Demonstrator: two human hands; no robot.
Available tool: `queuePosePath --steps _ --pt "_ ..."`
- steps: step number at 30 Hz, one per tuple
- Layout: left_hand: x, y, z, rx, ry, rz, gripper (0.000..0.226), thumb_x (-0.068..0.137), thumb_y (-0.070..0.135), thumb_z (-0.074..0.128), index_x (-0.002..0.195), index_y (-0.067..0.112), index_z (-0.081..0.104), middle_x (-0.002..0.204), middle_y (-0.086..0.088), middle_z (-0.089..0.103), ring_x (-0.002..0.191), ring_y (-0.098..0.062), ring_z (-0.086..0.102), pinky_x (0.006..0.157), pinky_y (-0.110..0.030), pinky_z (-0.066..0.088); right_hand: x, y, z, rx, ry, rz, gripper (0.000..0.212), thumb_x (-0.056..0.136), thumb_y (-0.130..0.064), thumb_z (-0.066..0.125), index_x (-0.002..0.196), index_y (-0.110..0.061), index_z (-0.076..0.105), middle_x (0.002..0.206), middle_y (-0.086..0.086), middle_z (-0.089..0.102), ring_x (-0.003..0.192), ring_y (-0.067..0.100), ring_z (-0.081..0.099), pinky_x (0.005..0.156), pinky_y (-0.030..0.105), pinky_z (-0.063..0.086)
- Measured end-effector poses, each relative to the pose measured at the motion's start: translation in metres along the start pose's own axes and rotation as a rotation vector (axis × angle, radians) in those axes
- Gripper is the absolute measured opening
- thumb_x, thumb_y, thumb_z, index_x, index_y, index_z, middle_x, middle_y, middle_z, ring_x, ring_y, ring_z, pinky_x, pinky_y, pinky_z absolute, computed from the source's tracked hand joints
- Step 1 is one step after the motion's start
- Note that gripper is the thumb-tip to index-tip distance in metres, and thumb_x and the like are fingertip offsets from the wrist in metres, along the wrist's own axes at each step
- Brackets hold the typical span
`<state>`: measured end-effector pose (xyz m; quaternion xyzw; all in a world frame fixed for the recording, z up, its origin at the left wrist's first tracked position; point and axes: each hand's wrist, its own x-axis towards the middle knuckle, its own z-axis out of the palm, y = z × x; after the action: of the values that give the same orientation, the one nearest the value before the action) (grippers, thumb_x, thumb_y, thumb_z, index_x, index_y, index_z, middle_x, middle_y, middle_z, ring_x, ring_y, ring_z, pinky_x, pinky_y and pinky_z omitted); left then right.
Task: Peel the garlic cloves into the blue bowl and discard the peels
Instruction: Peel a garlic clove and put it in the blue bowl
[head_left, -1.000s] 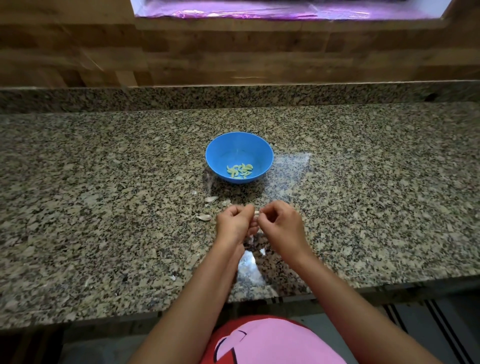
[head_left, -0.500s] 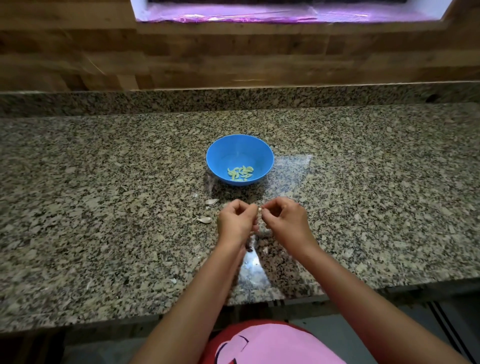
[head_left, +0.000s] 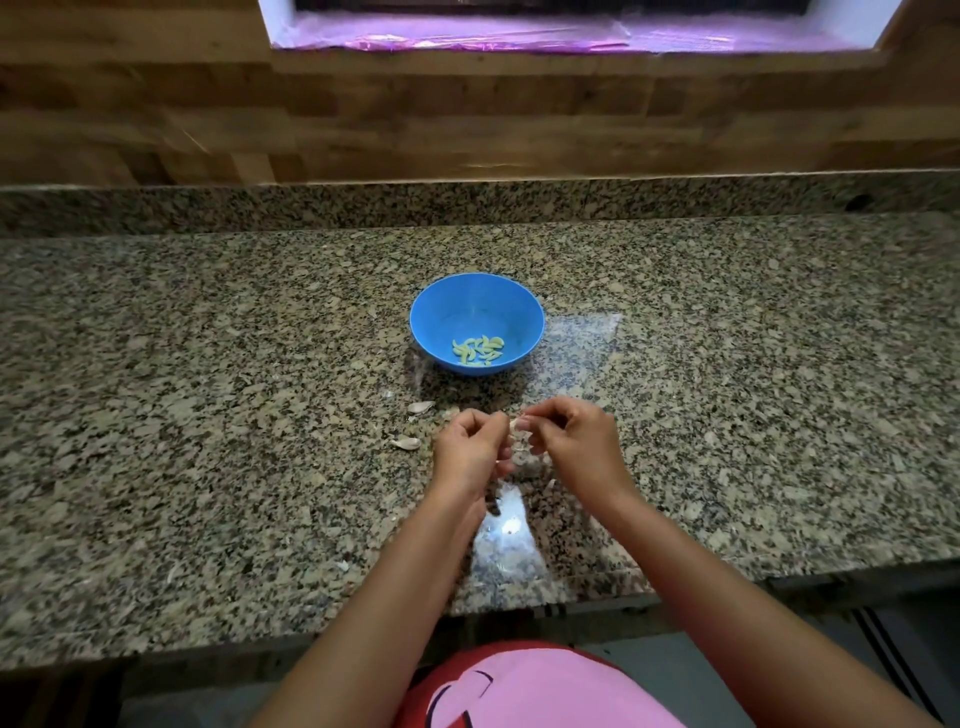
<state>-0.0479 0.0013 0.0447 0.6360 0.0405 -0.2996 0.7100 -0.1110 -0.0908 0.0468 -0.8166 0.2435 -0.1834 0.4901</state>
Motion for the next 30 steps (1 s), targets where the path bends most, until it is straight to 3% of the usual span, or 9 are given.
queuePosePath --steps 4,8,11,14,18,22,26,30 --pt "0.002 -0.004 -0.005 -0.029 0.010 -0.030 0.027 0.090 0.006 0.055 0.067 0.014 0.046 0.062 -0.005 0.054 0.052 -0.011 0.048 0.042 -0.018 0.041 -0.005 0.004 0.000 -0.057 -0.071 -0.026 0.011 0.086 -0.006 0.064 0.079 -0.014 0.065 0.072 -0.002 0.064 0.060 0.010 0.059 0.058 0.022 0.053" --pt "-0.001 -0.004 -0.003 -0.023 0.005 -0.032 0.026 0.090 0.003 0.055 0.068 0.012 0.046 0.059 -0.002 0.050 0.050 -0.010 0.046 0.043 -0.018 0.042 -0.004 0.009 0.002 0.076 -0.036 0.088 0.015 0.087 -0.006 0.064 0.076 -0.016 0.063 0.073 0.002 0.066 0.063 0.017 0.063 0.059 0.030 0.056" --pt "0.002 0.000 -0.006 -0.100 0.008 -0.077 0.025 0.090 0.001 0.052 0.069 0.011 0.044 0.063 -0.007 0.049 0.052 -0.012 0.046 0.041 -0.016 0.042 -0.007 0.008 0.007 0.043 -0.082 0.078 0.015 0.087 -0.008 0.063 0.076 -0.017 0.062 0.075 0.007 0.067 0.066 0.023 0.065 0.061 0.037 0.058" --pt "0.002 0.007 -0.005 -0.195 -0.018 -0.200 0.018 0.091 0.002 0.048 0.075 0.009 0.046 0.065 -0.007 0.049 0.054 -0.011 0.046 0.041 -0.015 0.043 -0.004 0.010 0.005 0.241 -0.072 0.156 0.004 0.086 -0.005 0.064 0.082 -0.006 0.065 0.075 0.010 0.066 0.065 0.020 0.061 0.065 0.040 0.055" --pt "-0.001 0.007 0.000 -0.263 -0.029 -0.217 0.014 0.091 0.000 0.048 0.079 0.006 0.047 0.066 -0.007 0.049 0.056 -0.012 0.046 0.041 -0.014 0.043 0.001 0.012 0.002 0.437 0.008 0.249 0.007 0.088 0.000 0.058 0.084 -0.004 0.062 0.072 0.008 0.063 0.062 0.015 0.058 0.062 0.030 0.053" --pt "-0.002 -0.005 -0.011 -0.001 -0.054 0.014 0.008 0.089 0.001 0.057 0.085 0.008 0.056 0.078 -0.006 0.060 0.066 -0.012 0.056 0.055 -0.018 0.052 0.003 0.015 -0.003 0.341 -0.001 0.195 0.005 0.087 -0.002 0.062 0.084 -0.006 0.064 0.073 0.007 0.064 0.064 0.016 0.060 0.064 0.033 0.056" --pt "0.002 -0.007 -0.019 0.359 -0.103 0.222 0.019 0.082 0.011 0.070 0.101 0.014 0.068 0.094 -0.003 0.070 0.088 -0.015 0.067 0.081 -0.034 0.057 0.003 0.015 -0.005 0.163 -0.036 0.105 0.003 0.084 -0.007 0.067 0.085 -0.010 0.066 0.074 0.006 0.067 0.065 0.016 0.064 0.063 0.030 0.058" --pt "-0.001 -0.001 -0.019 0.540 -0.067 0.323 0.015 0.085 0.018 0.068 0.098 0.011 0.072 0.085 0.000 0.071 0.079 -0.014 0.068 0.078 -0.035 0.058 0.004 0.010 -0.008 0.250 -0.089 0.127 0.011 0.085 -0.002 0.064 0.084 -0.012 0.065 0.073 0.007 0.066 0.062 0.014 0.062 0.064 0.027 0.056"
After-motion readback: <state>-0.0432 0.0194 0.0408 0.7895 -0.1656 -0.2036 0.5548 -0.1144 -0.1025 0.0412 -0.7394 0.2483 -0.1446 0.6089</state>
